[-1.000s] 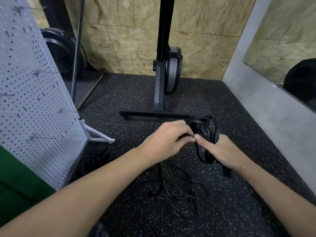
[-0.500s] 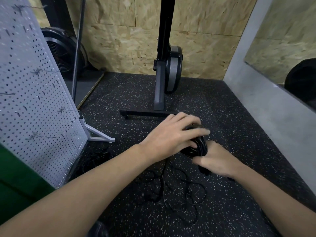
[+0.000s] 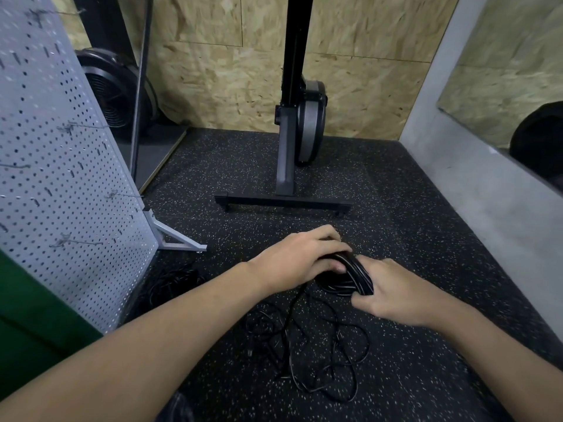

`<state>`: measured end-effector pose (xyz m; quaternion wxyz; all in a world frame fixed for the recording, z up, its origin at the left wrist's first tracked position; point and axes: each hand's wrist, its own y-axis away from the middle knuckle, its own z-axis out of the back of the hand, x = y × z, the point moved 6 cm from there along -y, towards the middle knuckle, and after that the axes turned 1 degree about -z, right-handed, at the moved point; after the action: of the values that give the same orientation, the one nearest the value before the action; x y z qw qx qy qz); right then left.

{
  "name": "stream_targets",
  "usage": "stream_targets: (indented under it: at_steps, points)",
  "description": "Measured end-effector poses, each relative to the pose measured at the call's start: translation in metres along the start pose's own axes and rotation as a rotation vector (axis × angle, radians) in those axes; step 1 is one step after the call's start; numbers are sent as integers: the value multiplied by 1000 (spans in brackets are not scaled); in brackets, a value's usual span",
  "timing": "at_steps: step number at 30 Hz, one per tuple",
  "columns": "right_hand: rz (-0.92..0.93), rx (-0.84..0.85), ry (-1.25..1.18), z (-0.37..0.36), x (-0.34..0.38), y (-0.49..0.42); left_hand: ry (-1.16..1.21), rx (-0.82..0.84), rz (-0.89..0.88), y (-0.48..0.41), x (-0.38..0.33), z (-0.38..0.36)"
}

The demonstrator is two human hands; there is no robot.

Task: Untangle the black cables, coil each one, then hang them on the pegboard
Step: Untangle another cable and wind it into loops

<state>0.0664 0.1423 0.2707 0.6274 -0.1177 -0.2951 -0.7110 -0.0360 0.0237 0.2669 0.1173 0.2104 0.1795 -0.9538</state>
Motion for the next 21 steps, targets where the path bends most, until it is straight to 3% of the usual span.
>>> stream_targets:
  at_steps: [5,8,15,17,21]
  points:
    - [-62,-96,-82,15,-13,-5,296,78,299,16,24,-16]
    - [-119,-188,-151,22,-20,-5,220,184,428,32,47,-28]
    - [-172,-280,-164,17,-11,-8,248,101,472,27,32,-37]
    - [-156,-301,-133,15,-5,-9,383,-4,563,23,25,-40]
    - [-118,-315,-144,13,1,-9,985,-212,764,18,15,-44]
